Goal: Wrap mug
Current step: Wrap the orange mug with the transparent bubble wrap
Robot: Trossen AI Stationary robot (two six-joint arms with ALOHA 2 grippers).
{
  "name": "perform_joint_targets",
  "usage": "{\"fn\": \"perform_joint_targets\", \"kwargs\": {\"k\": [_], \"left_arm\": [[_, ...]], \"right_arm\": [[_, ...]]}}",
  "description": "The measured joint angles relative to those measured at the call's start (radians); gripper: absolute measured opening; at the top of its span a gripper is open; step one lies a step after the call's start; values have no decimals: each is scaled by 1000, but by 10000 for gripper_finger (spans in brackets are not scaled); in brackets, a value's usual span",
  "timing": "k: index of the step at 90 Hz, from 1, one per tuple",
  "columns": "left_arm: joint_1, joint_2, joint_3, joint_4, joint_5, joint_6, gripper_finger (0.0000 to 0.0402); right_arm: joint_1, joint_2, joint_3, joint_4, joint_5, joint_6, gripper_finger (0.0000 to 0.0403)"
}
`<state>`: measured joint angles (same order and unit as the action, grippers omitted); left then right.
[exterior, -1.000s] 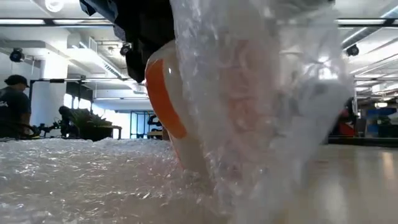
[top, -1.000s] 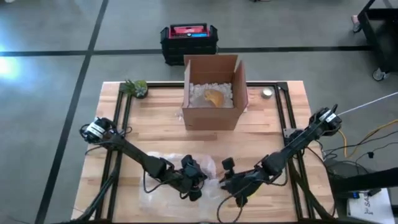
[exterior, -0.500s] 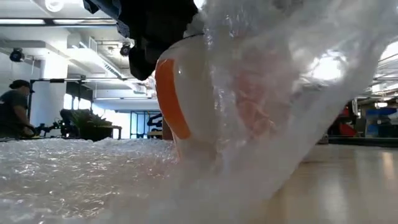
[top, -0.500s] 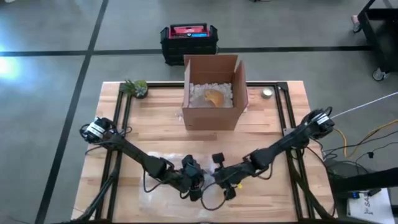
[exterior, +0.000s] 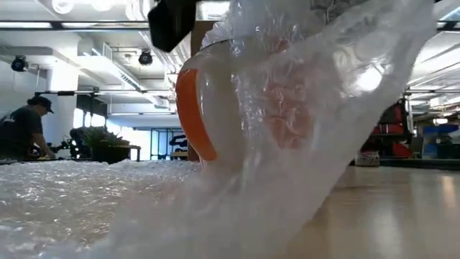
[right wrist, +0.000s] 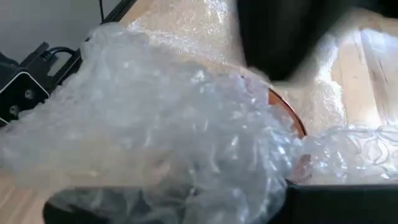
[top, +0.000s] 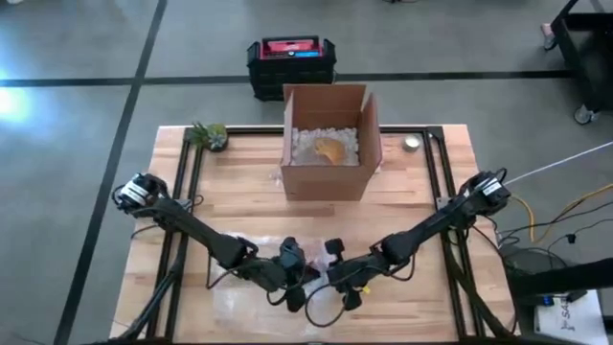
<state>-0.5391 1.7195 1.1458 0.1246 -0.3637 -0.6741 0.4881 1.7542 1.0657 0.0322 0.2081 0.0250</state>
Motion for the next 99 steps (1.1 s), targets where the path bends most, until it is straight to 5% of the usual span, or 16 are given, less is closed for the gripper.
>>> {"fn": "perform_joint_targets", "kwargs": {"k": [16, 40, 73, 99], "left_arm": [[3, 66, 0, 64, 32, 31, 20], [19, 104, 2, -94, 40, -71, 20], [27, 105, 0, -111, 22, -75, 20], [29, 106, -2, -99, 14, -75, 20]], "right_arm": [[-1, 0, 0, 0, 0, -2, 0], [-2, -10, 1, -24, 5, 2, 0], [0, -38, 251, -475, 1, -39, 0], [-14, 18, 274, -371, -77, -71, 0]]}}
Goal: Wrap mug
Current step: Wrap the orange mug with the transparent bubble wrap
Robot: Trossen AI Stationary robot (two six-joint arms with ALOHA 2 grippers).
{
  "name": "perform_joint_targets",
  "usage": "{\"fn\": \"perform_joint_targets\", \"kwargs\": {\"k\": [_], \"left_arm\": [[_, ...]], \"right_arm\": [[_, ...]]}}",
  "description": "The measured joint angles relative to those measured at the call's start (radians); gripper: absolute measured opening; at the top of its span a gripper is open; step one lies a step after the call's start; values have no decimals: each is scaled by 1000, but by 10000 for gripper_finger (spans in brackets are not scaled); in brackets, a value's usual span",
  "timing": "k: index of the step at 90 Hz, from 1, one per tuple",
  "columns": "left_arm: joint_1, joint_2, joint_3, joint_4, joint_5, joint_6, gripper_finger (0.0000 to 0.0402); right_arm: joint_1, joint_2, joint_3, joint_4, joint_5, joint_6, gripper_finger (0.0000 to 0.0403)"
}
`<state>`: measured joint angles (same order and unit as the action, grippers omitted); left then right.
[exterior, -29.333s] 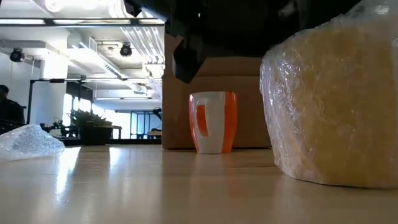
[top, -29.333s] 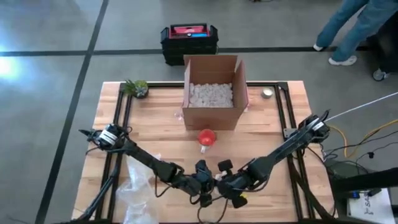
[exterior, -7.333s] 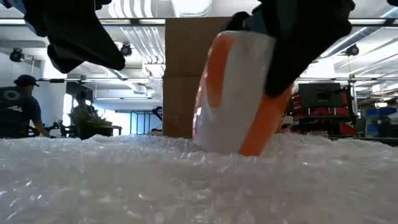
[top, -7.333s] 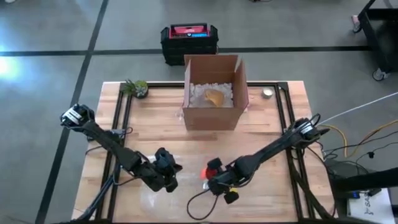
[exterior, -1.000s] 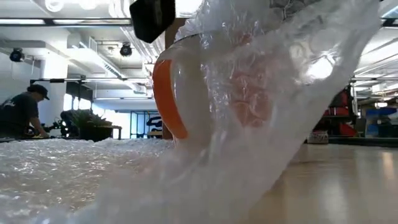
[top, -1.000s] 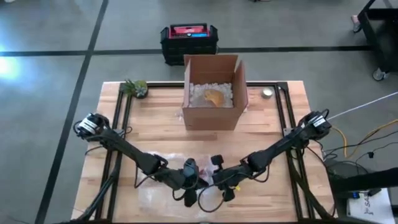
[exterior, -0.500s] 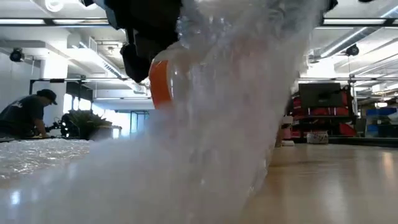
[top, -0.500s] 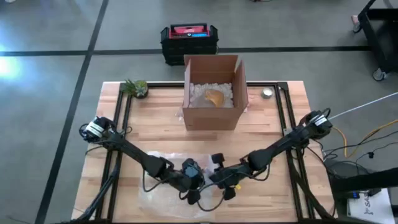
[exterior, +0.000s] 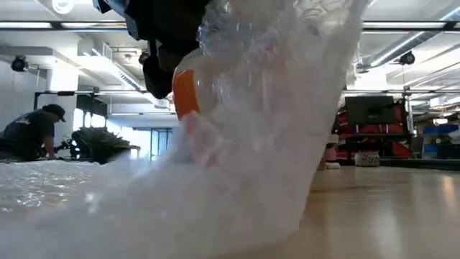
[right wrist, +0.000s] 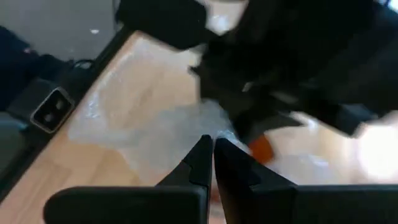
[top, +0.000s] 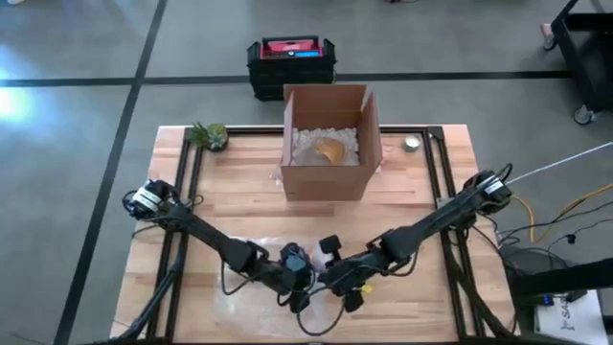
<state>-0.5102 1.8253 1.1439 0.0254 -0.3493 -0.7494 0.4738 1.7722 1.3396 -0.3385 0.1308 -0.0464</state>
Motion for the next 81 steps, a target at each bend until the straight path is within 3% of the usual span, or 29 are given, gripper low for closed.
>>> {"fn": "perform_joint_targets", "kwargs": {"k": [30, 55, 81], "left_arm": [[-3, -10, 6, -28, 0, 2, 20], [-27, -29, 183, -332, -13, -7, 20], [-41, -14, 201, -282, -58, 68, 20]], "right_arm": [[-21, 96, 3, -7, -16, 25, 0], [-25, 90, -3, -33, -3, 22, 0], [-32, 90, -3, -30, 1, 19, 0]]}}
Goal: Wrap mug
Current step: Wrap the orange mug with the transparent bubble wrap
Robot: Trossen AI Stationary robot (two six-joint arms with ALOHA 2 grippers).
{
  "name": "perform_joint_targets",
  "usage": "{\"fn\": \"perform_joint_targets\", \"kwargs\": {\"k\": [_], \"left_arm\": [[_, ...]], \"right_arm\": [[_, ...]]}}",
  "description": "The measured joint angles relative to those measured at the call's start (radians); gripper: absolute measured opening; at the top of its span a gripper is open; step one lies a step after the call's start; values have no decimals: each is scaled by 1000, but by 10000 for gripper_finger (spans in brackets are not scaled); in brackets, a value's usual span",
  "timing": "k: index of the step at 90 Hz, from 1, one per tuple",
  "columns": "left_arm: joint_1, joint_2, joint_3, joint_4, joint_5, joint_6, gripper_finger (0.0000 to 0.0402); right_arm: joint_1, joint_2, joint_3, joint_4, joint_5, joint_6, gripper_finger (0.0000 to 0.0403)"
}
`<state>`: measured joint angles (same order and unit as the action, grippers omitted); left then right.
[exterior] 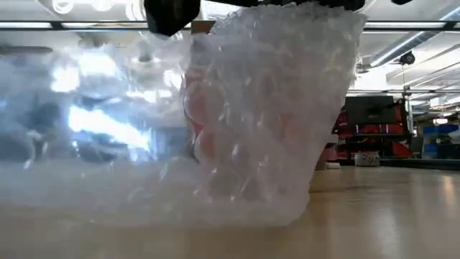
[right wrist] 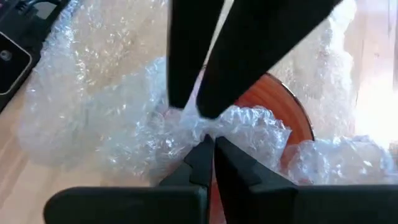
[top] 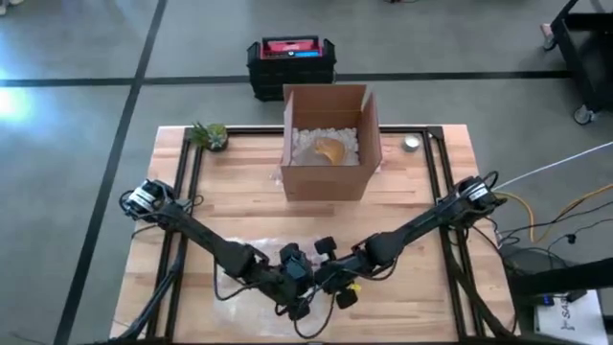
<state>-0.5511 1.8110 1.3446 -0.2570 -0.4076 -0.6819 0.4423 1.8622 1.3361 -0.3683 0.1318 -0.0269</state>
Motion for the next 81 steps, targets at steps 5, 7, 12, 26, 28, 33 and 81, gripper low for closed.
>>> {"fn": "perform_joint_targets", "kwargs": {"k": [5, 7, 12, 26, 28, 33, 81], "left_arm": [[6, 17, -11, 4, 6, -15, 20], [8, 22, -15, 8, 9, -21, 20], [16, 35, -28, 19, 22, -32, 20], [32, 63, -47, 48, 40, -44, 20], [34, 66, -47, 48, 40, -45, 20], [38, 73, -48, 48, 40, -46, 20], [42, 81, -51, 82, 56, -34, 20]], "right_arm": [[0, 0, 0, 0, 0, 0, 0], [0, 0, 0, 0, 0, 0, 0], [-1, 0, 0, 0, 0, 0, 0], [0, -5, -2, -4, -1, 1, 0], [0, -9, -2, -8, -1, 5, 0], [2, -23, 10, -51, -4, 10, 0], [-34, -186, -21, -223, 246, 5, 0]]}}
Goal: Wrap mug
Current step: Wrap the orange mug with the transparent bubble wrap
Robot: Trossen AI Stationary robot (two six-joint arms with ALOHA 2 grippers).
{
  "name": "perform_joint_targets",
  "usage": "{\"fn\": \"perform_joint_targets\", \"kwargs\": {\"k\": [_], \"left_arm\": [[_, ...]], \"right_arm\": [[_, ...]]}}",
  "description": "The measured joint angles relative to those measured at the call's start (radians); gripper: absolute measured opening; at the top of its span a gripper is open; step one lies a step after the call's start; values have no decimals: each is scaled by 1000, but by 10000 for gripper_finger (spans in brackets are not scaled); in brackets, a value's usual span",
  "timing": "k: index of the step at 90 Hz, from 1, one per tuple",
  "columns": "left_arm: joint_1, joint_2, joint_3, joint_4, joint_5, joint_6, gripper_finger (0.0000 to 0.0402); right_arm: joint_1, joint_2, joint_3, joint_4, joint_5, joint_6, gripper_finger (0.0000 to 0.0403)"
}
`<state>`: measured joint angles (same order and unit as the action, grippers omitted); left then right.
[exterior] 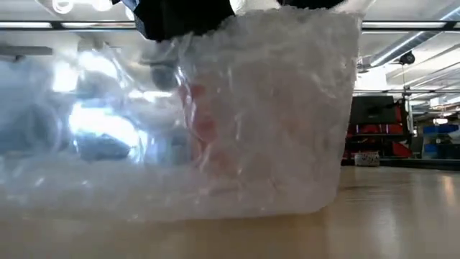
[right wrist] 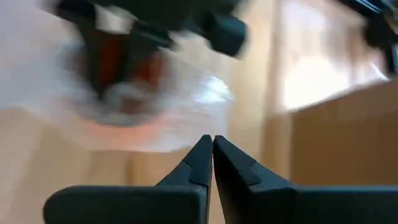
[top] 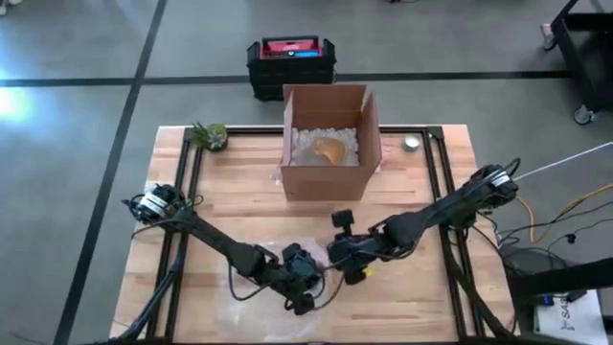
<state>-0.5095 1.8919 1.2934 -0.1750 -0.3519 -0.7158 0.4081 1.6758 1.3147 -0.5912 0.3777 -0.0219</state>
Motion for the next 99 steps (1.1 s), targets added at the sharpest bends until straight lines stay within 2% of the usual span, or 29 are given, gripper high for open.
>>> {"fn": "perform_joint_targets", "kwargs": {"k": [12, 26, 30, 39, 43, 64, 99], "left_arm": [[1, 0, 0, 11, -1, 0, 20], [1, 0, 0, 13, -2, 0, 20], [1, 0, 0, 14, -2, 0, 20], [1, 0, 0, 17, -2, 0, 20], [2, 0, 0, 17, -2, 0, 20], [5, 0, 1, 19, -8, 0, 20], [8, -42, 2, -8, -6, 0, 20]], "right_arm": [[-42, 27, -58, 140, -12, -22, 0], [-48, 41, -63, 241, -27, -57, 0], [-43, 40, -55, 250, -75, -58, 0], [-43, 43, -54, 260, -259, -58, 0], [-44, 52, -59, 269, -298, -58, 0], [-29, 108, -66, 273, -272, -31, 0], [24, 125, -65, 268, -274, -31, 0]]}}
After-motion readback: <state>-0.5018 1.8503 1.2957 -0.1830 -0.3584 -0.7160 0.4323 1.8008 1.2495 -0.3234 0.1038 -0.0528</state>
